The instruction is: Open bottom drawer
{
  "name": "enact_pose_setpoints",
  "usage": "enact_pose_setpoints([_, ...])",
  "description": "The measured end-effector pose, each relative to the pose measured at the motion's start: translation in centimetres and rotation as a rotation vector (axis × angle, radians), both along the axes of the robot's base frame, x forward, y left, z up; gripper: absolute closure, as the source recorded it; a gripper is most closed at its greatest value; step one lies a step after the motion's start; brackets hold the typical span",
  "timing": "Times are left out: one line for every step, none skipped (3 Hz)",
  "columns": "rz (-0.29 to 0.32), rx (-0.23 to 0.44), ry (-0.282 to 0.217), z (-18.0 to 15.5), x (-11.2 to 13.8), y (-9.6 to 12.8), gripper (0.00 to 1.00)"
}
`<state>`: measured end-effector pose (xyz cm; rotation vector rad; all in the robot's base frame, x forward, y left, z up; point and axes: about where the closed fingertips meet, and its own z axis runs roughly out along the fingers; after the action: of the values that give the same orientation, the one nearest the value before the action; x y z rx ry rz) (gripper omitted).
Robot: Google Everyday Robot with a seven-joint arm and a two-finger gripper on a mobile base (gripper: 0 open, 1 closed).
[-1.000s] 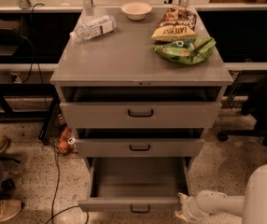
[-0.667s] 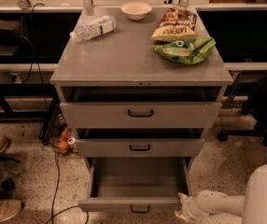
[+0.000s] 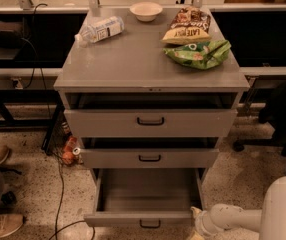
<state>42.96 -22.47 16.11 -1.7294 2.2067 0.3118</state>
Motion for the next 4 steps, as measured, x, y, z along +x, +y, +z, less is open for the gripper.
enact_pose_setpoints([0.000,0.000,0.000,0.0,0.0,0.0,0.16])
enact_pose_setpoints([0.000,0.000,0.000,0.0,0.0,0.0,0.00])
enact_pose_setpoints([0.005,-0.008,-0.011,0.5,0.0,0.3,0.00])
enact_pose_setpoints([0.028,-0.029,-0.035,1.5,0.2,0.9,0.00])
